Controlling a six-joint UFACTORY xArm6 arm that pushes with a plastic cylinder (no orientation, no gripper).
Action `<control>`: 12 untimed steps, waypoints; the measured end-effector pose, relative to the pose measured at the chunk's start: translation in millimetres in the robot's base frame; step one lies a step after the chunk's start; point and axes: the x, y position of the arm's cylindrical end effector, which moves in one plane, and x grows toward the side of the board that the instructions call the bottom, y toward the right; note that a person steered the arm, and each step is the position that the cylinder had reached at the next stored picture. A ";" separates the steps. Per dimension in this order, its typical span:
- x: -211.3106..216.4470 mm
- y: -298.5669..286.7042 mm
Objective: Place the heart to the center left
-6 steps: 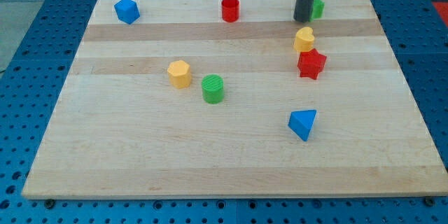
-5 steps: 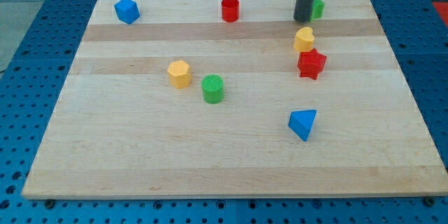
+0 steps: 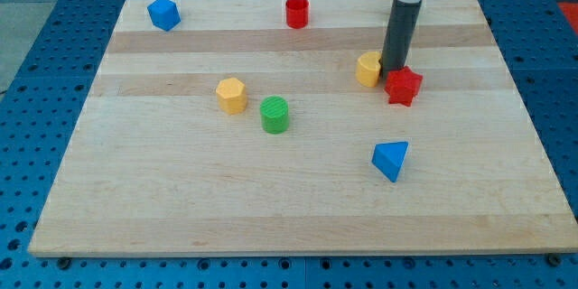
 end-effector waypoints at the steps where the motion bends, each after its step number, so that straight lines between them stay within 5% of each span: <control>1: 2.0 -63.1; 7: 7.2 -141.1; 9: -26.6 -79.6; 11: -9.9 -205.3; 12: -12.7 -176.6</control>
